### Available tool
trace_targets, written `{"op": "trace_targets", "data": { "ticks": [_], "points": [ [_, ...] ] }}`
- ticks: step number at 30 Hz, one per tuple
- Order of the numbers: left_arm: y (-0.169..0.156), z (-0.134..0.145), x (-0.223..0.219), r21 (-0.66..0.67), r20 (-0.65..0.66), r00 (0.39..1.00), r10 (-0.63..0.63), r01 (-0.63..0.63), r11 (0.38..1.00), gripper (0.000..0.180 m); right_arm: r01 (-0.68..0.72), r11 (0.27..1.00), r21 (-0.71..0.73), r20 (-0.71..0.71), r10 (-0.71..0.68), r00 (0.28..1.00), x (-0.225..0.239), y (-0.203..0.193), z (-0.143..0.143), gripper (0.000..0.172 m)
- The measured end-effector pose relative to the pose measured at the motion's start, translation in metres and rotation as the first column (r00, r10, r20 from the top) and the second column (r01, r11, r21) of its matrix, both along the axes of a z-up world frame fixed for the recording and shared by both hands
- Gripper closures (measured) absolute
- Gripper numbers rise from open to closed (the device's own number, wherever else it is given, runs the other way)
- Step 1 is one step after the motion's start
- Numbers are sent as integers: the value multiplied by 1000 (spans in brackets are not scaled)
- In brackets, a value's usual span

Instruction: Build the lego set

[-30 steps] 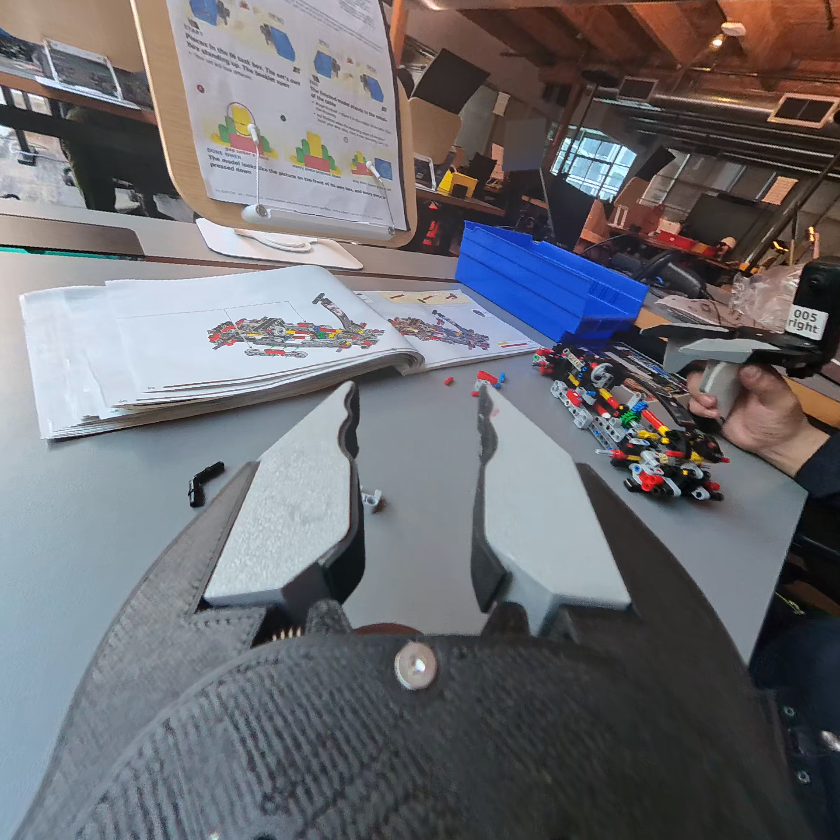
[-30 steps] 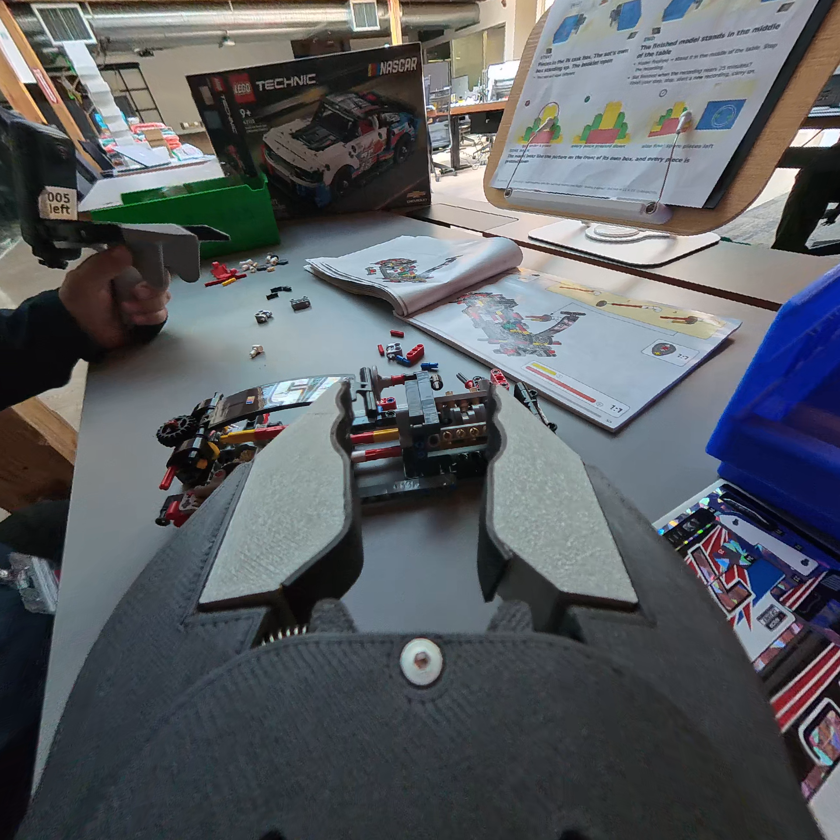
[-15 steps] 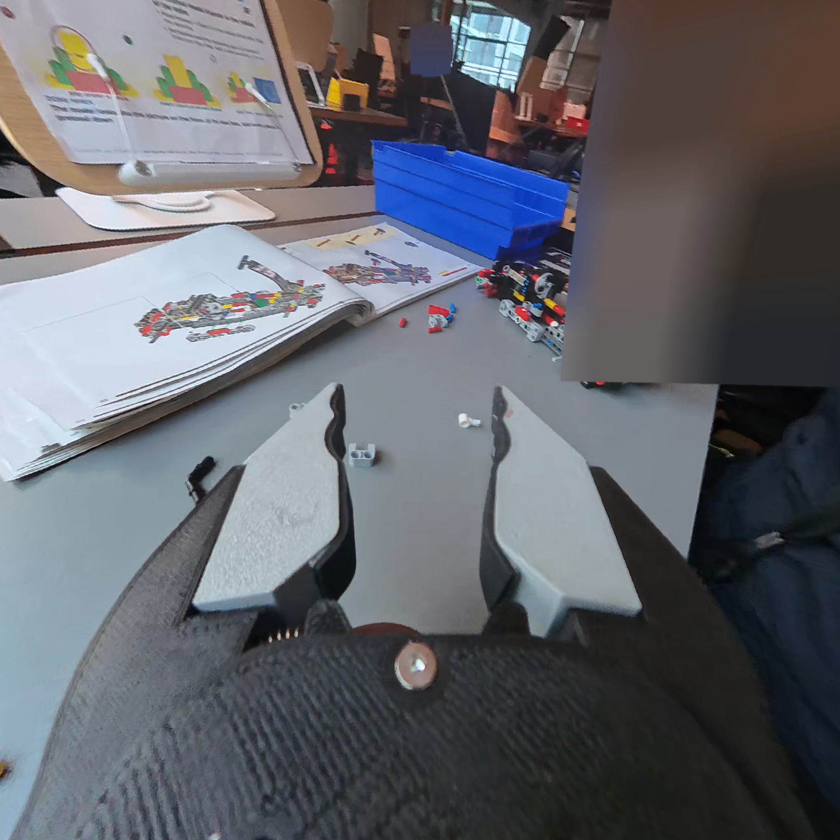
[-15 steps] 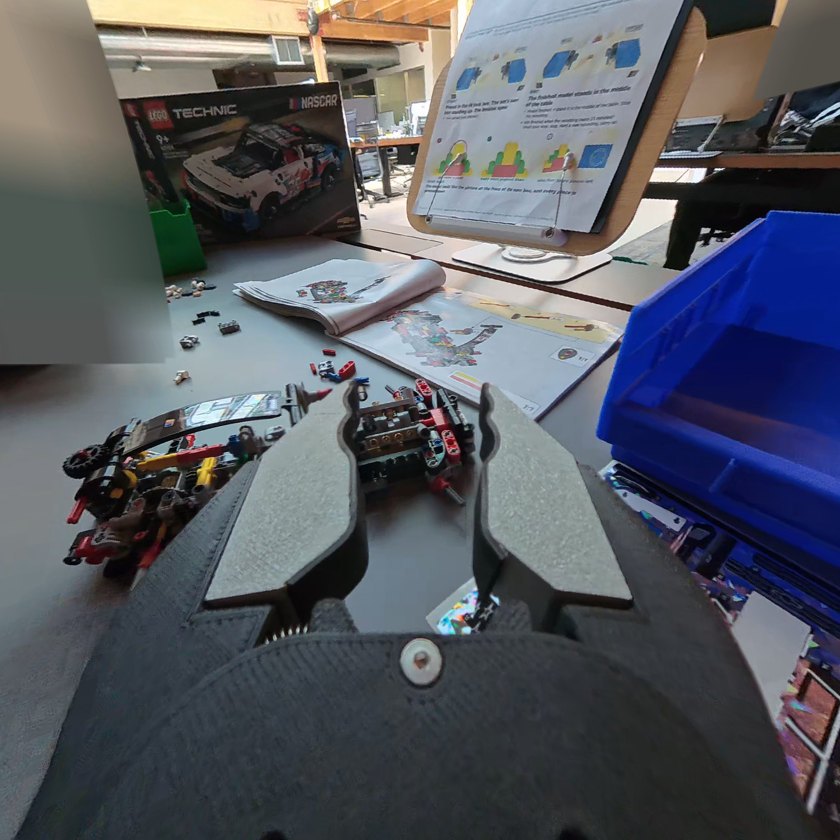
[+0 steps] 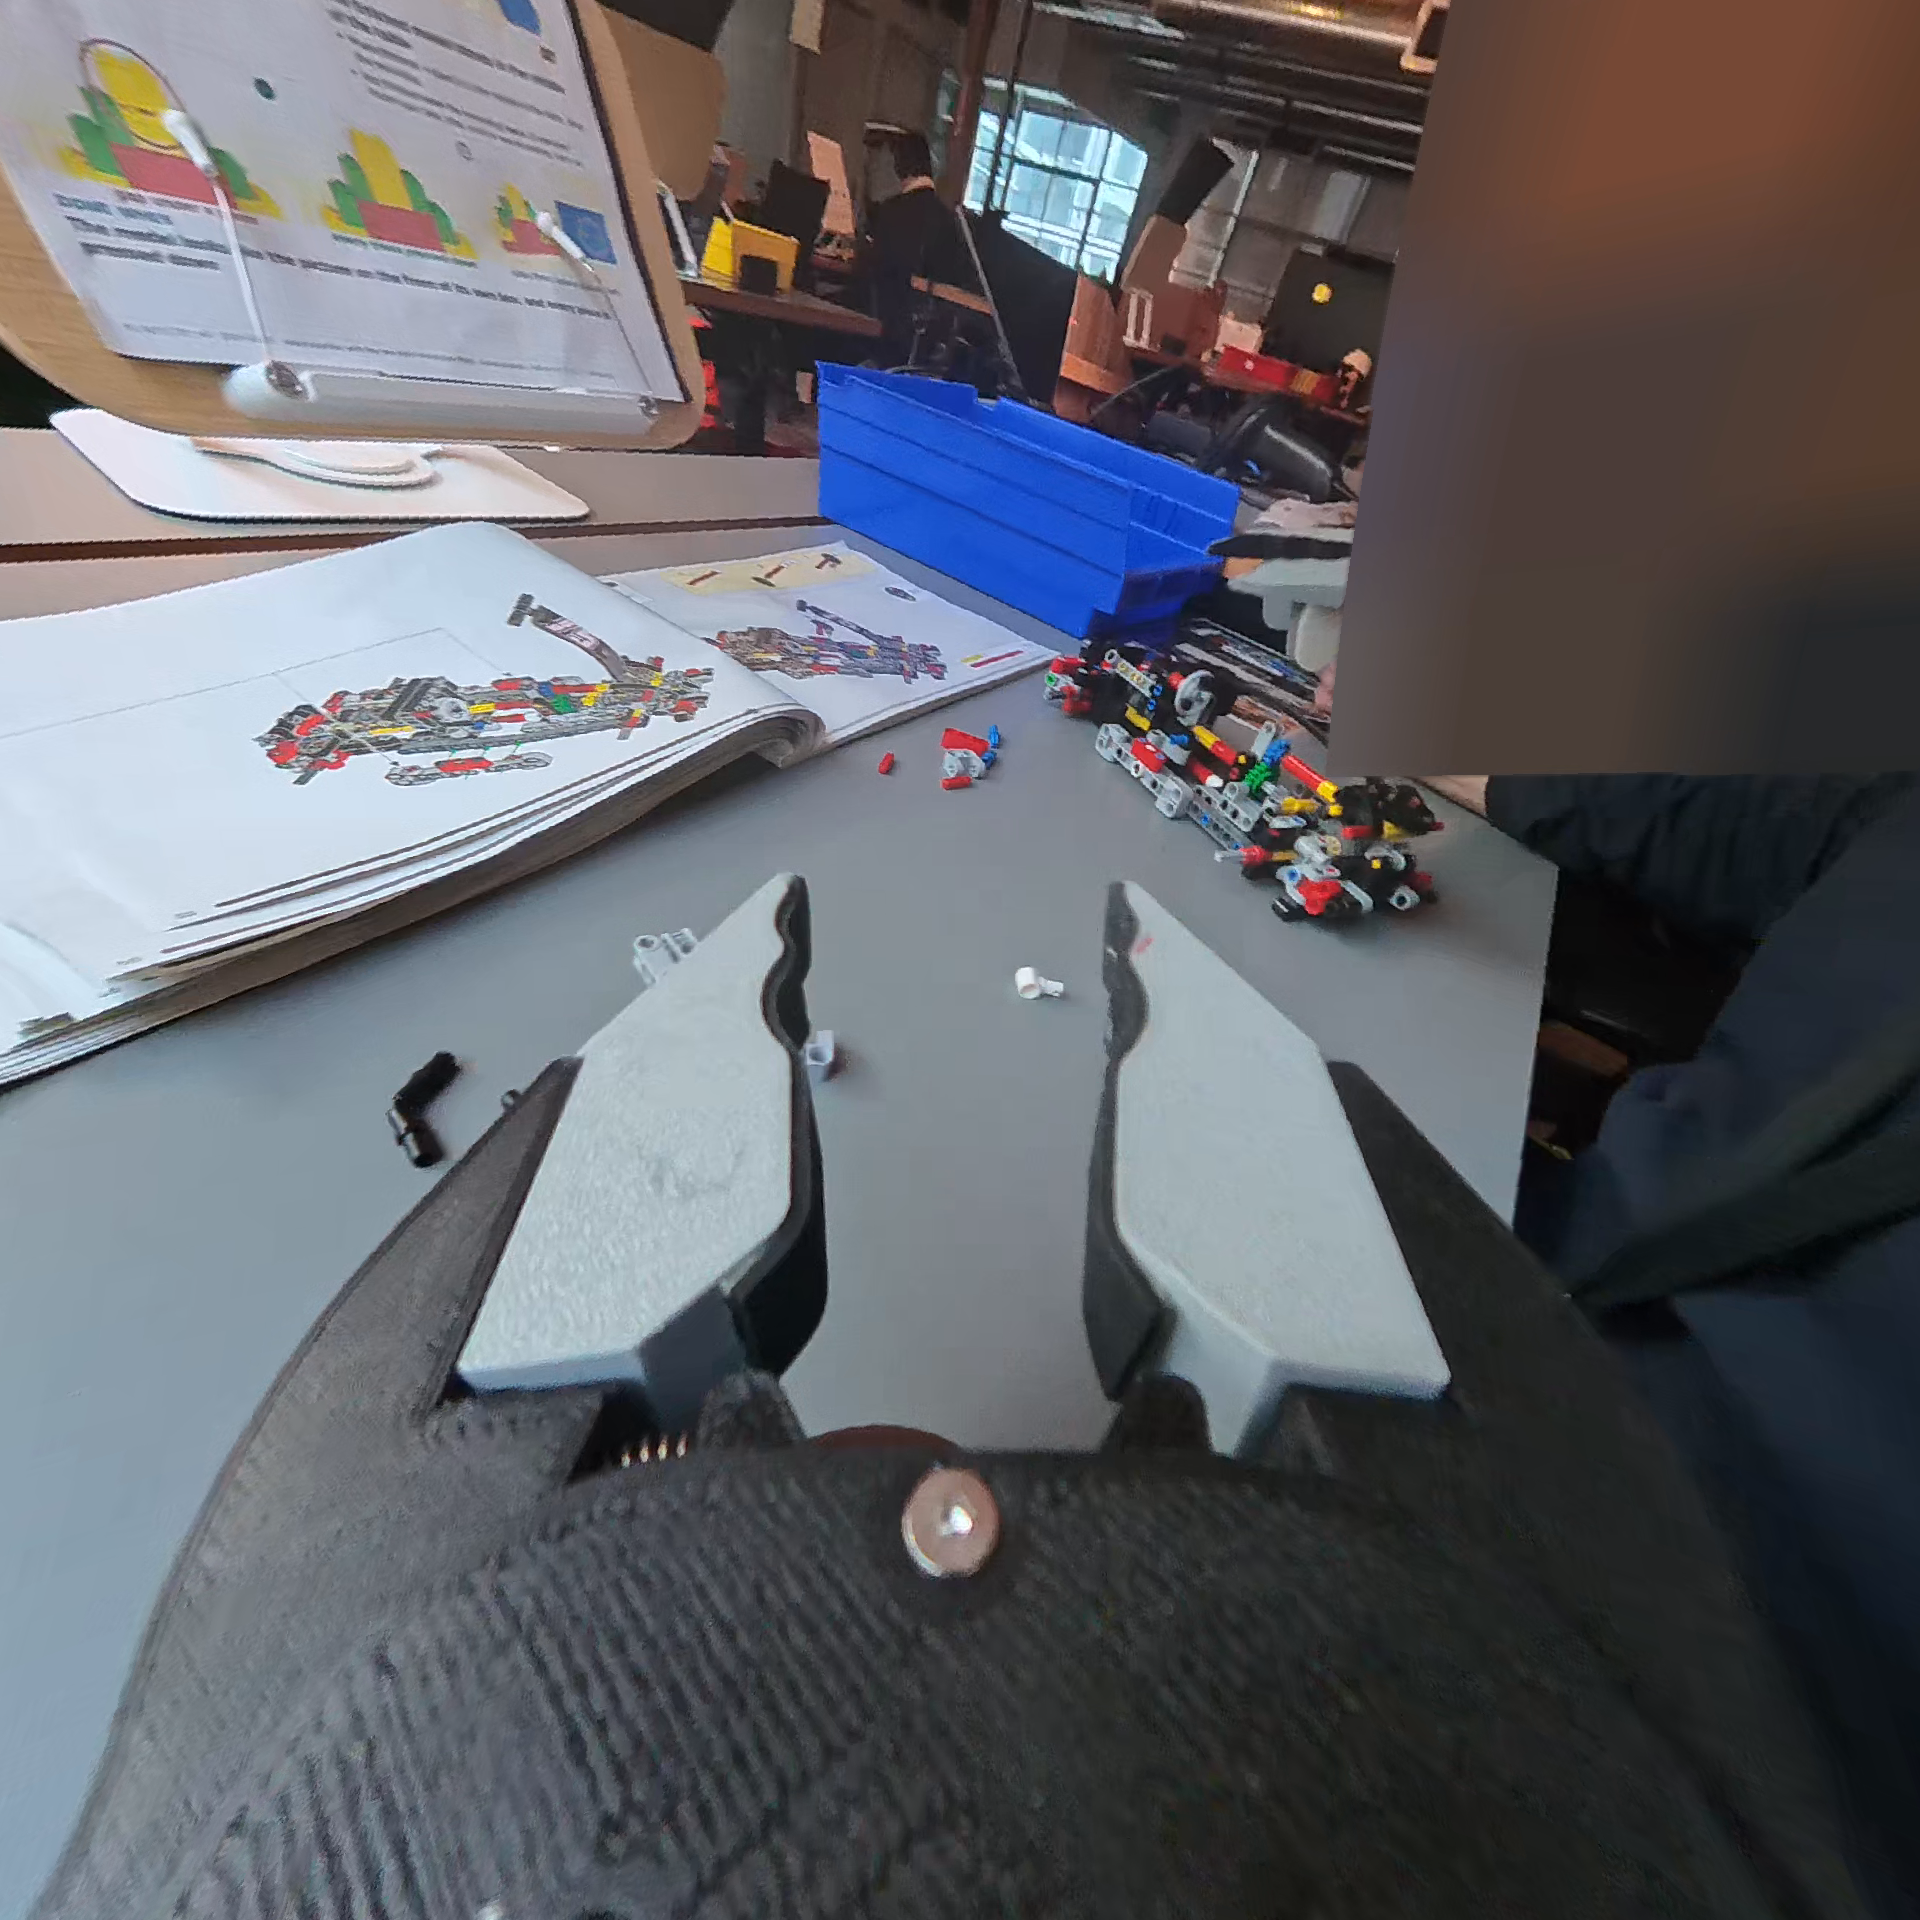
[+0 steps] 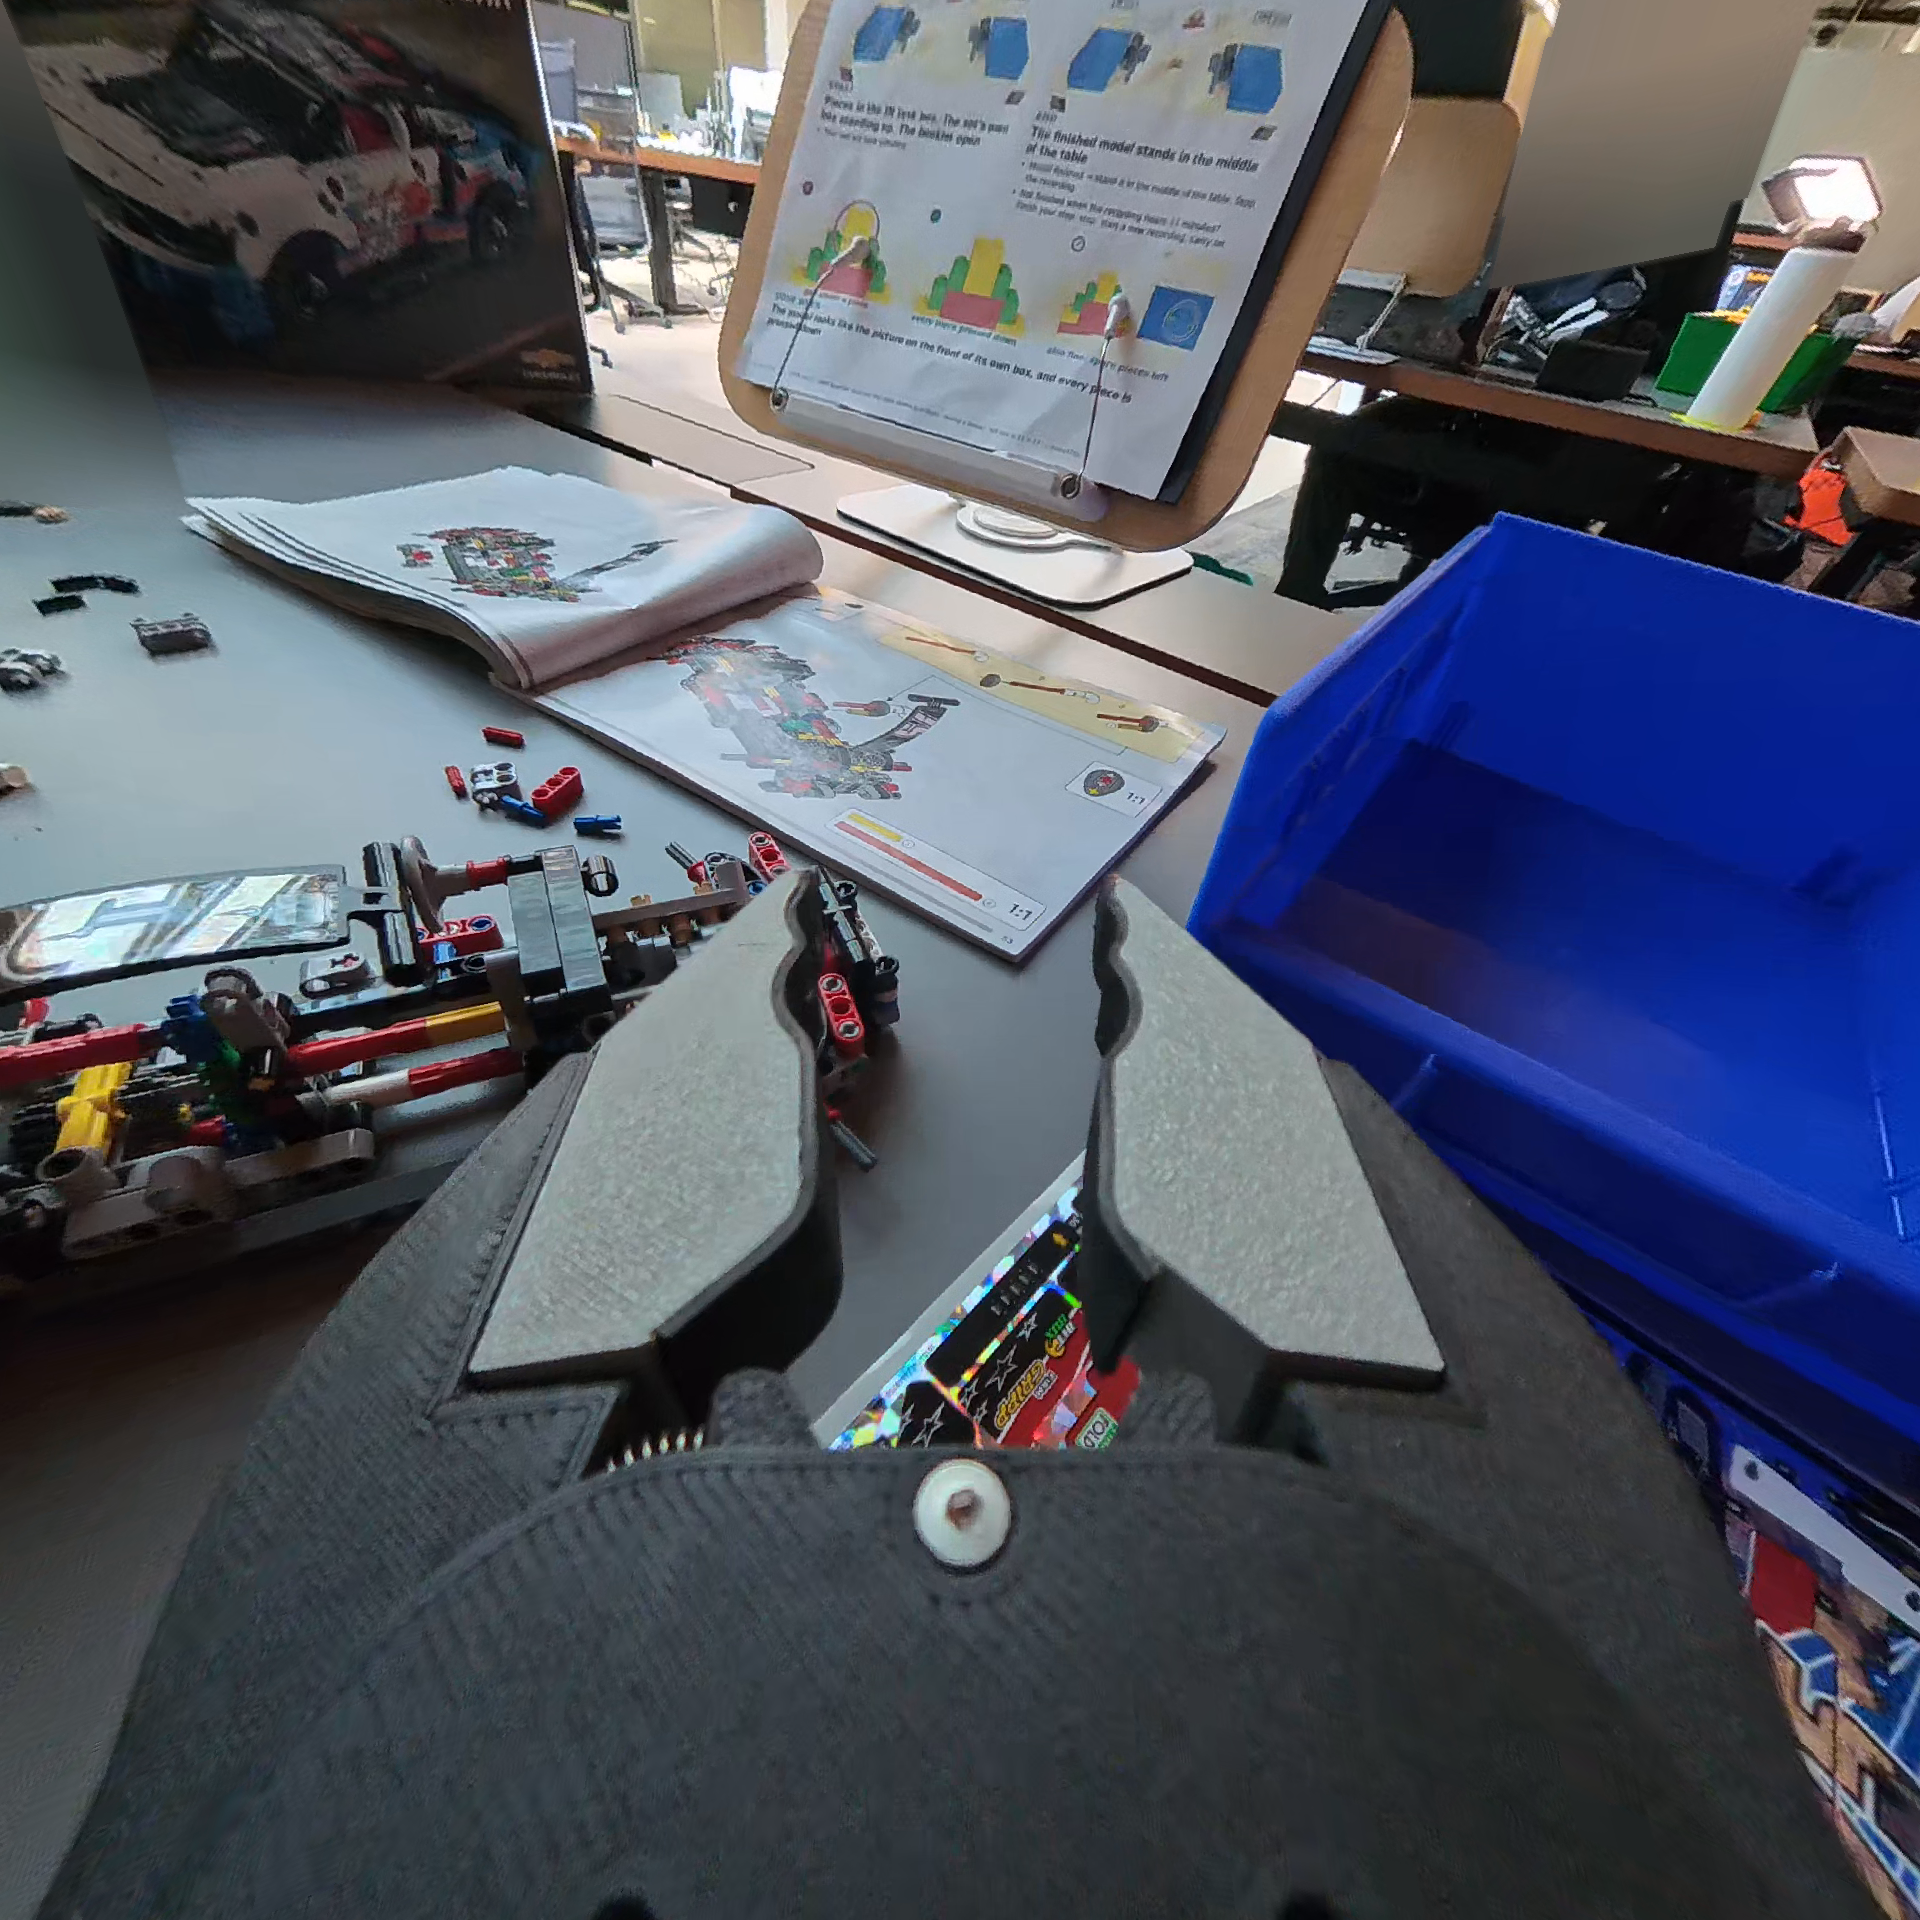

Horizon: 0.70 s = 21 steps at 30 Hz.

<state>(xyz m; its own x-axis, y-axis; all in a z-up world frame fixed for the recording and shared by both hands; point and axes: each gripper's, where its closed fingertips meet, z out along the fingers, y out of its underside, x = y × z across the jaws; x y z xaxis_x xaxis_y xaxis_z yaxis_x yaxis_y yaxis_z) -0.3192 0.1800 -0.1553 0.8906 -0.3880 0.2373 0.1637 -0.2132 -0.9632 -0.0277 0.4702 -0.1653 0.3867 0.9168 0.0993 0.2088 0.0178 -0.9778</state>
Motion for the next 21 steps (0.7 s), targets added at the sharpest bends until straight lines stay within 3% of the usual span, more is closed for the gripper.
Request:
{"op": "trace_targets", "data": {
  "ticks": [6,12,21],
  "points": [
    [3,1,14,12,-16,996,-89,89,996,128,32,999,4,0,-32,999,4,3,1,122],
    [18,-1,14,26,-112,990,-87,91,996,131,107,994,33,56,-109,993,8,7,-5,121],
    [27,2,-11,61,-146,987,65,-56,997,132,203,979,-11,-33,-203,979,26,21,5,123]
  ]
}}
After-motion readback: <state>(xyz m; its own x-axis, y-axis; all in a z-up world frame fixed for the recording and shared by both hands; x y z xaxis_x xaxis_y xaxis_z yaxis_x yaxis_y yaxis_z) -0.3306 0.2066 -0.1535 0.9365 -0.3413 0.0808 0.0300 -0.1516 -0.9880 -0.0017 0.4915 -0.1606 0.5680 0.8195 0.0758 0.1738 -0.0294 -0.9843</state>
